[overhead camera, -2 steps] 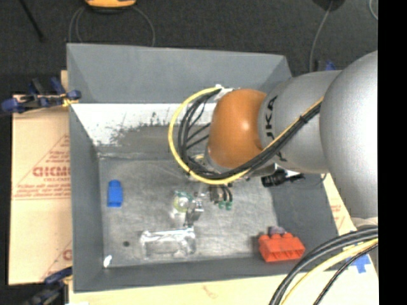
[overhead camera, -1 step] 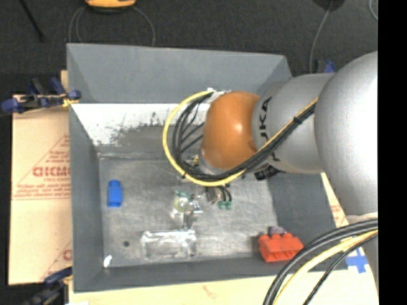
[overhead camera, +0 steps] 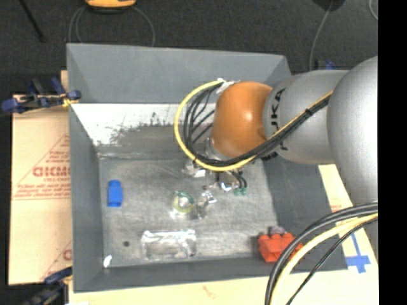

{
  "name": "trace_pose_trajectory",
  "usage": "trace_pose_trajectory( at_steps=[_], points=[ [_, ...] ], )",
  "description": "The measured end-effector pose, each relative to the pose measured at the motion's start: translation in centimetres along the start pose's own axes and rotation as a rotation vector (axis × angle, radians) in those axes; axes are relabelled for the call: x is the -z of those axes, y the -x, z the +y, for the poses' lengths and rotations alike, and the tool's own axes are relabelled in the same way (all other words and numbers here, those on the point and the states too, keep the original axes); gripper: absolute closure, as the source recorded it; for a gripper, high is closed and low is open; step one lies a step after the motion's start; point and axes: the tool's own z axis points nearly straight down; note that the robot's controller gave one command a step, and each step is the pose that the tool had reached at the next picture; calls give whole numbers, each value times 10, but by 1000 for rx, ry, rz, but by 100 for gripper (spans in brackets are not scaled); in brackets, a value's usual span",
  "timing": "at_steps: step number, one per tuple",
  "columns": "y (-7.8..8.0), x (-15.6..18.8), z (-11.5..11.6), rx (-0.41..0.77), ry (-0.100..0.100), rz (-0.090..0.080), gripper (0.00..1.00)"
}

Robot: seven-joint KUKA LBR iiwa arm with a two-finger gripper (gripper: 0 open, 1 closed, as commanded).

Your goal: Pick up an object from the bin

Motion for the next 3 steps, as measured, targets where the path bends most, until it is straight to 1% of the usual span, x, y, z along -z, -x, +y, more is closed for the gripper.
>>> trace_pose_trajectory(
  at_steps=[1, 2, 3],
  points=[
    [8, -17, 42, 137, -3, -6, 0],
    [11, -14, 43, 134, -1, -13, 100],
    [23, 193, 16, 179, -2, -9, 100]
  ],
)
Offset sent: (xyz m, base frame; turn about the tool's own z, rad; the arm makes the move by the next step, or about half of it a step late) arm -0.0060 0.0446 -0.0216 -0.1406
